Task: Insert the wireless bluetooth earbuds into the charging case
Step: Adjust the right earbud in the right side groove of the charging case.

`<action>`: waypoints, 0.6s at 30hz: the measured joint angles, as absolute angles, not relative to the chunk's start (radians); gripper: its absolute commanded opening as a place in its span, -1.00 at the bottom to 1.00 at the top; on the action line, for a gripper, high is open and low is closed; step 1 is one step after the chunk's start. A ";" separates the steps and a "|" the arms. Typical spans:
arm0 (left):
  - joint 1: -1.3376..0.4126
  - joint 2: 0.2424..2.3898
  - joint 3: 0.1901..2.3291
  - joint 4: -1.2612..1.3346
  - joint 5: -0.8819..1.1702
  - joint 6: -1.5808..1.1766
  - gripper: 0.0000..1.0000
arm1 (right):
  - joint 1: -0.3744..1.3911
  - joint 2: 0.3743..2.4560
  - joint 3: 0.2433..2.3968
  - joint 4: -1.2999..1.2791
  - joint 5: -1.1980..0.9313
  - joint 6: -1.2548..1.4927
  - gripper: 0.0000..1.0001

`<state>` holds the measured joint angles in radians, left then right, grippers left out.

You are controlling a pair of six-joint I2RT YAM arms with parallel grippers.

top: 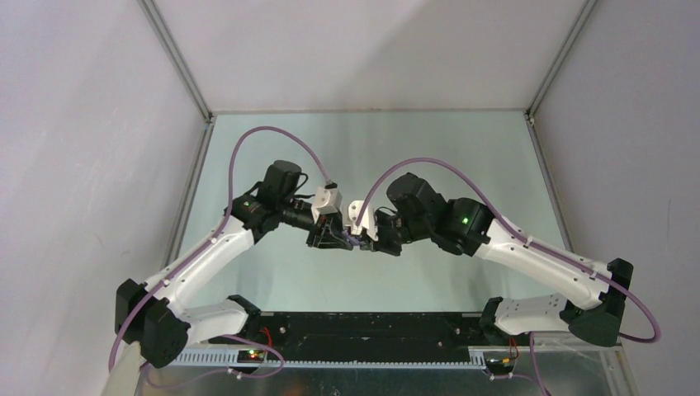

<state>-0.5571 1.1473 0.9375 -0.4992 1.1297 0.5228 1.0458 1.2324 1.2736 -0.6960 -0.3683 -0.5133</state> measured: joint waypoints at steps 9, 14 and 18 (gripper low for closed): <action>-0.557 1.147 0.939 -0.496 1.130 0.523 -0.93 | 1.020 1.190 1.274 -0.702 -0.355 -0.516 -0.77; -0.557 1.147 0.939 -0.496 1.130 0.523 -0.92 | 0.998 1.172 1.274 -0.669 -0.316 -0.500 -0.78; -0.557 1.147 0.939 -0.496 1.130 0.523 -0.93 | 0.997 1.179 1.274 -0.656 -0.306 -0.488 -0.78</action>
<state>-0.5571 1.1473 0.9394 -0.4965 1.1301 0.5228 0.9966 1.1790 1.2736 -0.6563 -0.3061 -0.4877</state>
